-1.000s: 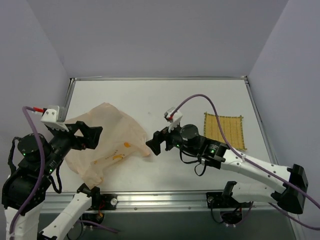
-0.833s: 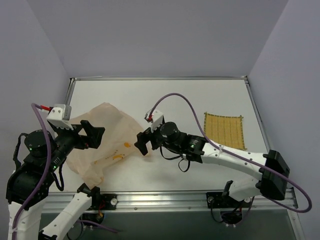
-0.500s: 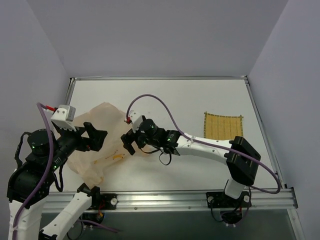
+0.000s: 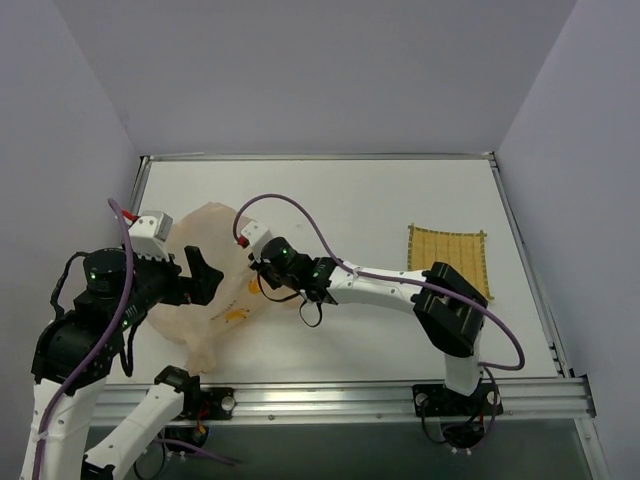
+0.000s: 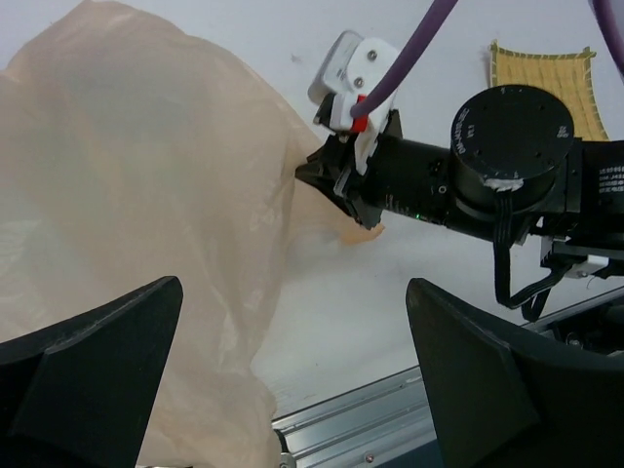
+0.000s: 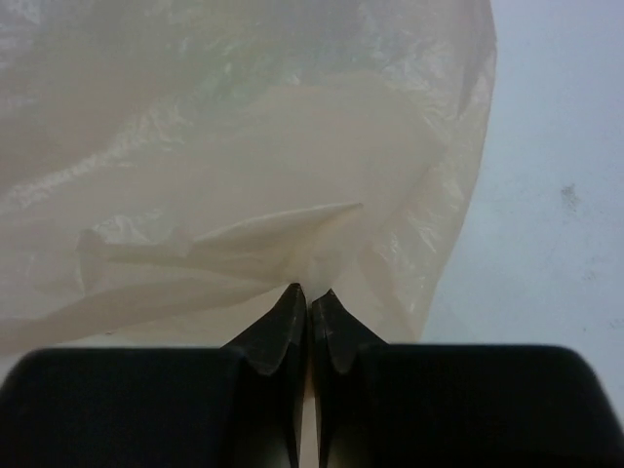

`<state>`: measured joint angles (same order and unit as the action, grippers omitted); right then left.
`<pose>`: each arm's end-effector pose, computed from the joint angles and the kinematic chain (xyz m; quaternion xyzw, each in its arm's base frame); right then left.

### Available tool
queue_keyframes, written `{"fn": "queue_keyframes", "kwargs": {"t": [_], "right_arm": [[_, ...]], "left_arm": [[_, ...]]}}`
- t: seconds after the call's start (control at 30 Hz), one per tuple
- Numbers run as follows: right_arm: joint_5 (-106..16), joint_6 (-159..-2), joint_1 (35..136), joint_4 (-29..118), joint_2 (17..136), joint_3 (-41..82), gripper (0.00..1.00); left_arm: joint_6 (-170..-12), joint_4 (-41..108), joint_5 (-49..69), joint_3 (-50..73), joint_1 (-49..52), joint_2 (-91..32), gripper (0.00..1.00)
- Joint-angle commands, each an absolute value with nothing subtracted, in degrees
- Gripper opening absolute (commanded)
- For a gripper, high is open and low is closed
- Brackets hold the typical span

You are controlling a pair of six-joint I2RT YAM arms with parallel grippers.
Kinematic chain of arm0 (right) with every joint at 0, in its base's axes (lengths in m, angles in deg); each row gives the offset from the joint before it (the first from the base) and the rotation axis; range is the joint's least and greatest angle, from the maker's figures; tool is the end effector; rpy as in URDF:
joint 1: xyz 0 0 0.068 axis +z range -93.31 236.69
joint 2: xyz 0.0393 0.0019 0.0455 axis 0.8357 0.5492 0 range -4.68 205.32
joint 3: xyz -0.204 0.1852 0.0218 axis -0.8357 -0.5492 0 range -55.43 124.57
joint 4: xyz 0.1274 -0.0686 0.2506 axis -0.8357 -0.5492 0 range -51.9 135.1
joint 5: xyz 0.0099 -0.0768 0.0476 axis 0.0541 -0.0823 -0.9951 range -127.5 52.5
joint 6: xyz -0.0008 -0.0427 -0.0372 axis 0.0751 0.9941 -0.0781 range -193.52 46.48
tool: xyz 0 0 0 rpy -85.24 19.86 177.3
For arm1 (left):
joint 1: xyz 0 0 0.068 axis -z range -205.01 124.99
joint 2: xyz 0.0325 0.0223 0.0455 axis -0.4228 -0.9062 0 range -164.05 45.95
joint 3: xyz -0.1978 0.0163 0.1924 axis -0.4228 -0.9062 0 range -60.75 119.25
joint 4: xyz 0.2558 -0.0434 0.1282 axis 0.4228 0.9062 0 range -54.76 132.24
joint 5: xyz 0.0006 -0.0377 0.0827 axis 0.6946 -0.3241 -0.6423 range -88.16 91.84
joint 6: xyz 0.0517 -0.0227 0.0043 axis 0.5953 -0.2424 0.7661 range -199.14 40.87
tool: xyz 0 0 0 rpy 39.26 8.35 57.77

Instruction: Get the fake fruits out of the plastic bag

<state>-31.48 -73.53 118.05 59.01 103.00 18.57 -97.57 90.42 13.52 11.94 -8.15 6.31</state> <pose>0.2288 0.4102 0.2279 -0.3908 0.7180 0.2562 0.5159 0.1084 -0.0412 0.4419 0.0455 0.8261 -0.2489 0.5036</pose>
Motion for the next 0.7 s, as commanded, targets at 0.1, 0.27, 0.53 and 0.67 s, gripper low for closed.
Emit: {"fn": "queue_keyframes", "kwargs": {"t": [0.1,0.27,0.53,0.67], "right_arm": [[-22.6,-76.1,114.1,61.1,97.1,20.9,0.0],[-21.9,-78.0,109.8,60.4,94.4,20.1,0.0],[-23.4,-77.6,107.4,60.2,93.4,21.0,0.0],[-24.7,-78.1,106.4,60.2,93.8,21.5,0.0]], "left_arm": [[-96.7,89.8,15.8,9.1,-8.3,3.9,0.98],[-97.7,84.5,21.9,4.5,-8.2,2.2,0.98],[-99.2,78.8,15.4,0.9,-3.4,-2.8,0.96],[-100.8,78.0,2.9,0.3,7.0,-6.3,0.95]]}}
